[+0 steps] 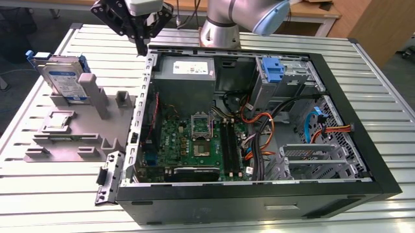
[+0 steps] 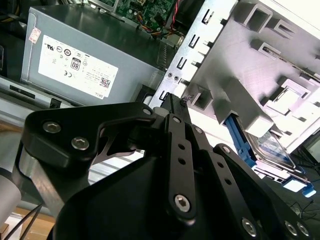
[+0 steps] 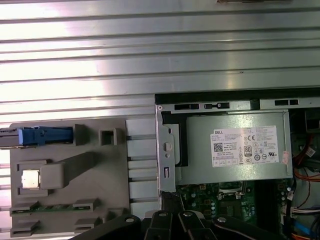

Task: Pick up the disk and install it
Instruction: 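Reach for the disk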

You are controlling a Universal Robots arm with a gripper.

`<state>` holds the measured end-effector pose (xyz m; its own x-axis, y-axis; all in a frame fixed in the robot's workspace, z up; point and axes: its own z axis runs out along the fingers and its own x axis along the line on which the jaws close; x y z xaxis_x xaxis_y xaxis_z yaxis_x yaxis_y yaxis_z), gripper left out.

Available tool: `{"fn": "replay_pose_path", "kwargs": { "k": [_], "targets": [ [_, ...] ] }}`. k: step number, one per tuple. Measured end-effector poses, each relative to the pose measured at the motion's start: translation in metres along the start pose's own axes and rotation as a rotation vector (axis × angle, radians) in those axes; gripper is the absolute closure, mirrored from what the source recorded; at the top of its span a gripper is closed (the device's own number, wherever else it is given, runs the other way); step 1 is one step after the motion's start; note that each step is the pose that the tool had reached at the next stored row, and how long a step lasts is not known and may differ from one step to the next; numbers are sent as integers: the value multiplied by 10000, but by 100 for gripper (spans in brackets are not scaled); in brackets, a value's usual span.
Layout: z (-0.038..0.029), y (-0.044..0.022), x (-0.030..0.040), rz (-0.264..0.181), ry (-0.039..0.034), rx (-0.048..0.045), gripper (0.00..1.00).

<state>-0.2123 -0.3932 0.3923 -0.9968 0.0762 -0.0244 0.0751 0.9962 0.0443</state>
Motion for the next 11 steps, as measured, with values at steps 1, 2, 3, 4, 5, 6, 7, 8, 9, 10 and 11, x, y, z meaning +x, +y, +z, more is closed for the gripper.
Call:
{"fn": "replay_pose_path", "kwargs": {
  "k": [1, 2, 3, 4, 5, 6, 7, 8, 9, 10, 11],
  "targets": [
    [0, -1, 10, 0, 0, 0, 90],
    [0, -1, 11, 0, 0, 0, 90],
    [0, -1, 13, 0, 0, 0, 90],
    [0, -1, 15, 0, 0, 0, 90],
    [0, -1, 17, 0, -1, -1, 90],
    [0, -2, 20, 1, 0, 0, 90],
    [0, -2, 23, 0, -1, 0, 90],
    [-1, -2, 26, 0, 0, 0, 90],
    [-1, -2, 30, 0, 0, 1, 90],
    [-1, -3, 34, 1, 0, 0, 90],
    [-1, -3, 38, 0, 0, 0, 90]
  ]
}}
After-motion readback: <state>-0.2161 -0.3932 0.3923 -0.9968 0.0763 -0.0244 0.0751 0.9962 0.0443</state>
